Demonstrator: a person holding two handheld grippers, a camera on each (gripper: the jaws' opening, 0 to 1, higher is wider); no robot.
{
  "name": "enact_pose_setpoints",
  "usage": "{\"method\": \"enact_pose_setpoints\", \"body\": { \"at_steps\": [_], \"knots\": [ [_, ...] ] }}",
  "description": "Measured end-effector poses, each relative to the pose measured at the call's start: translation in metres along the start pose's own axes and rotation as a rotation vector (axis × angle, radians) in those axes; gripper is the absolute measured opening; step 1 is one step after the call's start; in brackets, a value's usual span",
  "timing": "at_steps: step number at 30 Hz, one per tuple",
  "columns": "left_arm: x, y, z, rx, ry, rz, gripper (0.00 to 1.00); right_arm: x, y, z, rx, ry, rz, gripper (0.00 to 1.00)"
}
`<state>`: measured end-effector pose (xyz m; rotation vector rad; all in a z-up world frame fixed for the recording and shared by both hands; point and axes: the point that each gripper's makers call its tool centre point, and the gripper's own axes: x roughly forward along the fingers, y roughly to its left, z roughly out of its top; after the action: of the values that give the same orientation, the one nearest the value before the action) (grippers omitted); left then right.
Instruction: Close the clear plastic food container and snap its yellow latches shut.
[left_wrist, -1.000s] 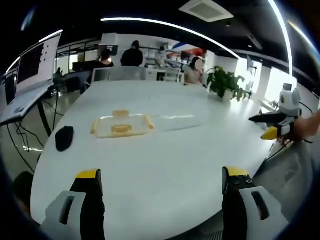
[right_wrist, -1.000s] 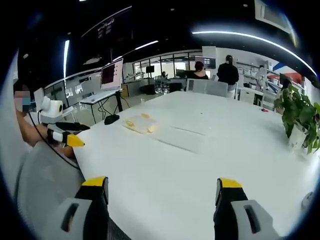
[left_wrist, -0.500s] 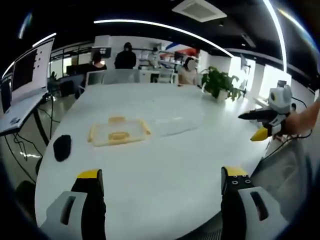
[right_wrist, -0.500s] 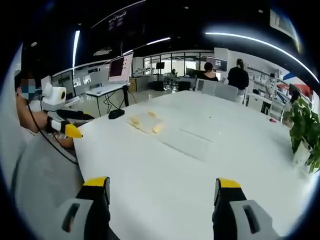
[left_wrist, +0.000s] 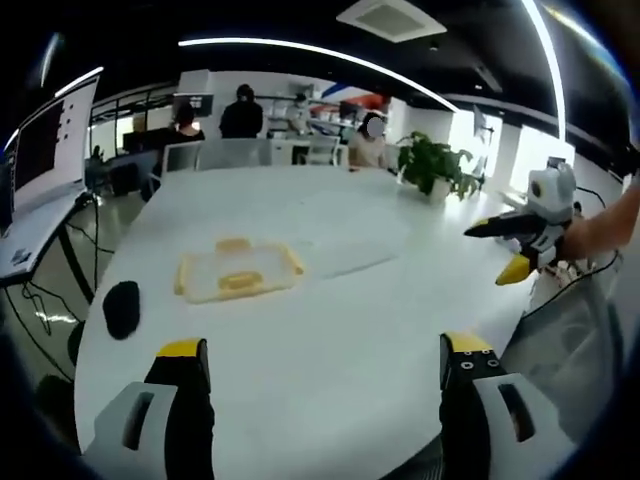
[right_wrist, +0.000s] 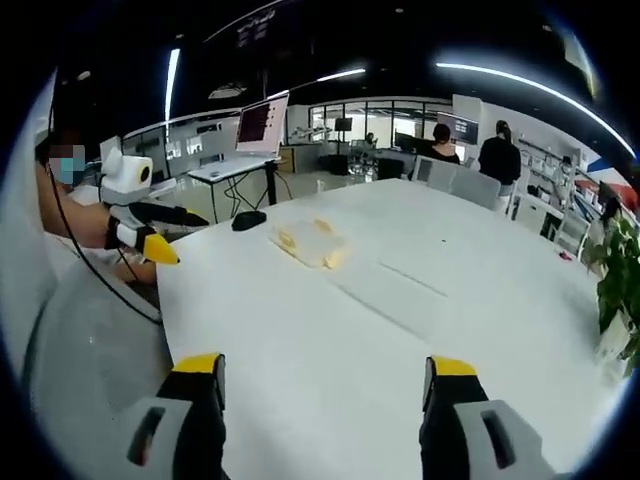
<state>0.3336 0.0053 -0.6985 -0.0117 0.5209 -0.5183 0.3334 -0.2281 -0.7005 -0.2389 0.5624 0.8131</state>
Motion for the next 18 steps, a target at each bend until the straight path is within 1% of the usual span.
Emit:
{"method": "enact_pose_setpoints", "body": {
  "at_steps": [9, 12, 18],
  "knots": [
    [0.001, 0.014, 0.003, 0.007, 0.014, -0.014, 0.93, 0.014, 0.004, 0.012, -0.041, 0.010, 0.041, 0.79],
    [0.002, 0.020, 0.002, 0.012, 0.023, -0.014, 0.93, 0.019, 0.005, 0.016, -0.063, 0.017, 0.058, 0.78],
    [0.004, 0.027, 0.001, 0.019, 0.041, -0.030, 0.92, 0.030, 0.006, 0.022, -0.101, 0.039, 0.082, 0.78]
  ]
}}
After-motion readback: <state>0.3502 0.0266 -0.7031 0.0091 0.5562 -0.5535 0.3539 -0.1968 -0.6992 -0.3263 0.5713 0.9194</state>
